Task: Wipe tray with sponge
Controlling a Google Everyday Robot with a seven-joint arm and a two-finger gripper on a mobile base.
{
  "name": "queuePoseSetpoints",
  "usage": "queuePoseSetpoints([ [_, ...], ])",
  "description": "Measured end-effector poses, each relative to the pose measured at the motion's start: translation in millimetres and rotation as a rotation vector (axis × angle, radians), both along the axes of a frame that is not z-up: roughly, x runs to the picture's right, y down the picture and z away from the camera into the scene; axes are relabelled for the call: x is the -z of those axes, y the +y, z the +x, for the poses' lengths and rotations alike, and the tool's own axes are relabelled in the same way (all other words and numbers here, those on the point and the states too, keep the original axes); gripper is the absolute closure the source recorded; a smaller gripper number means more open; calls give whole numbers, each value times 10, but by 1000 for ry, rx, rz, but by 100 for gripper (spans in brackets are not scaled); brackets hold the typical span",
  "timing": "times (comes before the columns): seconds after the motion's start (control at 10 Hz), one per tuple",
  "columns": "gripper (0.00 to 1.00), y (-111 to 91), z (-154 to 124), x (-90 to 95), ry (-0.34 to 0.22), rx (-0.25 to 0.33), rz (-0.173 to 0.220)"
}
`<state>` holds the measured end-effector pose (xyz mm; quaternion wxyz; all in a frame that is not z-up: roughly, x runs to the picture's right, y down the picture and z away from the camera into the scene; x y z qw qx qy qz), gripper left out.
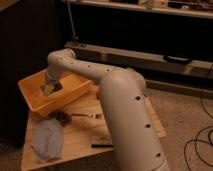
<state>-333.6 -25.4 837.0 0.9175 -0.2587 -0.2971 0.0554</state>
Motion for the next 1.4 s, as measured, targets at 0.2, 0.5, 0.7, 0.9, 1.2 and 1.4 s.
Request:
queuePoseSetpoints([
  [0.2, 100, 94, 284, -56, 16, -35, -32],
  [0.5, 100, 203, 828, -129, 50, -107, -70],
  [0.7, 100, 104, 1063, -171, 67, -165, -69],
  [0.9, 100, -25, 1169, -251, 89, -201, -65],
  [1.2, 100, -270, 1304, -497, 126, -219, -65],
  [1.4, 100, -452, 1369, -664, 141, -223, -104],
])
